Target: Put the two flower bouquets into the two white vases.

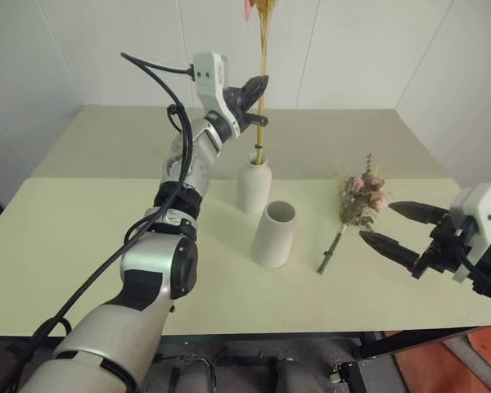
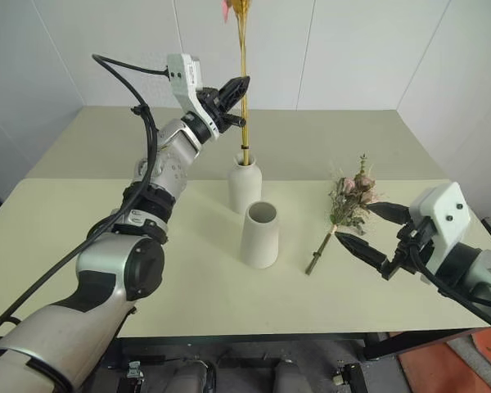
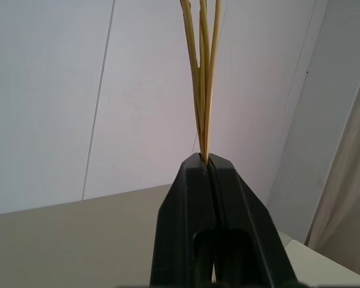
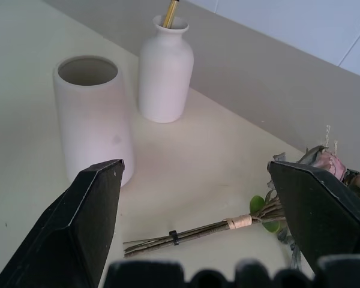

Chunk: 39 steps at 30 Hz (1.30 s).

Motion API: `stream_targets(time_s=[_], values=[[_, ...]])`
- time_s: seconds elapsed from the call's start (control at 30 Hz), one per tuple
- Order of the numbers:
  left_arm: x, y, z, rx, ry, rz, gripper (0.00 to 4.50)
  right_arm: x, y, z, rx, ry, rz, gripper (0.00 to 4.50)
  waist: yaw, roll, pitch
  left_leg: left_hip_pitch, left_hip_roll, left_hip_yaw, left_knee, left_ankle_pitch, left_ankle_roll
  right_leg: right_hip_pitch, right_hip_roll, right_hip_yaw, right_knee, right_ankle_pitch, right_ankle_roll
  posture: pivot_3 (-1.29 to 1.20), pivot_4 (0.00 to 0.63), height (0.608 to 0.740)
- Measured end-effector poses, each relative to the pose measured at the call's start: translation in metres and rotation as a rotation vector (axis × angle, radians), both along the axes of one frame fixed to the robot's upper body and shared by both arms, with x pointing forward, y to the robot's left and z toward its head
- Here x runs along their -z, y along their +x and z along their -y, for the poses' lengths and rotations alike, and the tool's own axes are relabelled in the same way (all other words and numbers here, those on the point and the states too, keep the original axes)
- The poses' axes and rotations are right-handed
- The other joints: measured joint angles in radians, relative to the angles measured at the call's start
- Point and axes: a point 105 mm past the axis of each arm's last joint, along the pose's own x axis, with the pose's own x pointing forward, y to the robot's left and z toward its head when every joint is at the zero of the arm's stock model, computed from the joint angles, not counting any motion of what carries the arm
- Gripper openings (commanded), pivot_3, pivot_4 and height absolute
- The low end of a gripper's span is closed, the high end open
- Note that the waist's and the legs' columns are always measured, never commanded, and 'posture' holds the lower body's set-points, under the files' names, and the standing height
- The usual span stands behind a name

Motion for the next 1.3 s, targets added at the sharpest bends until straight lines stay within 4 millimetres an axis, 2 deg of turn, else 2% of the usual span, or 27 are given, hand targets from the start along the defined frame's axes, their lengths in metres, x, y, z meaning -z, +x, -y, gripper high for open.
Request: stream_targets(time_s=[0.33,0.43,0.53,0.63,0.7,0.83,0.93,1.03,1.13,1.3], values=[[0.039,0.002,-0.002,-0.036,0.08,-0.022,0.01,0.002,-0.002,-0.001,0.007,0.004,-0.007,4.5,-0.001,0.0,0.0,0.0,0.0,0.0,0.0,0.0,0.0,0.0,0.0,0.0,0.0,0.0,0.0,0.0,0.15,0.74],[0.048,0.002,-0.002,-0.023,0.104,-0.033,0.61,0.002,-0.002,-0.001,0.008,0.004,-0.006,4.5,-0.002,0.0,0.0,0.0,0.0,0.0,0.0,0.0,0.0,0.0,0.0,0.0,0.0,0.0,0.0,0.0,0.15,0.74],[0.055,-0.002,-0.003,0.01,0.134,-0.046,1.57,0.001,-0.001,-0.001,0.007,0.005,-0.003,4.5,-0.003,0.0,0.0,0.0,0.0,0.0,0.0,0.0,0.0,0.0,0.0,0.0,0.0,0.0,0.0,0.0,0.15,0.74],[0.06,-0.007,-0.013,0.018,0.163,-0.042,2.48,0.001,0.001,-0.002,0.002,0.008,-0.002,4.5,-0.007,0.0,0.0,0.0,0.0,0.0,0.0,0.0,0.0,0.0,0.0,0.0,0.0,0.0,0.0,0.0,0.15,0.74],[0.061,-0.016,-0.029,0.021,0.177,-0.037,3.18,0.002,0.005,-0.003,0.009,0.013,-0.013,4.5,-0.013,0.001,0.0,0.001,0.001,0.0,0.0,0.0,0.0,0.0,0.0,0.001,0.001,0.0,0.0,0.0,0.15,0.74],[0.073,-0.039,-0.074,0.023,0.292,-0.063,4.47,0.011,0.022,-0.005,0.07,0.05,-0.106,4.5,-0.031,0.001,0.0,0.002,0.002,0.0,-0.001,0.0,0.0,0.0,0.001,0.001,0.002,0.001,-0.002,0.0,0.15,0.74],[0.08,-0.07,-0.101,0.072,0.419,-0.065,4.47,0.016,0.048,-0.001,0.195,0.124,-0.205,4.5,-0.039,0.001,-0.001,0.002,0.002,0.0,0.0,0.0,0.0,0.0,0.001,0.002,0.002,0.003,-0.005,0.0,0.15,0.74],[0.077,-0.096,-0.112,0.151,0.48,-0.057,4.47,0.027,0.069,0.004,0.308,0.169,-0.354,4.5,-0.031,0.001,0.0,0.001,0.002,0.0,0.0,0.0,0.0,-0.001,0.001,0.001,0.003,0.004,-0.008,0.0,0.15,0.74],[0.068,-0.127,-0.124,0.244,0.567,-0.018,4.47,0.04,0.079,0.002,0.359,0.131,-0.517,4.5,-0.022,0.001,-0.001,0.0,0.002,0.0,-0.001,0.0,0.0,-0.002,0.001,0.0,0.001,0.004,-0.009,0.0,0.15,0.74],[0.073,-0.173,-0.138,0.427,0.732,-0.023,4.47,0.064,0.096,0.011,0.486,0.118,-0.71,4.5,-0.013,0.001,-0.001,-0.001,0.002,0.001,-0.001,0.0,0.0,-0.003,0.001,0.0,0.0,0.003,-0.01,0.0,0.15,0.74]])
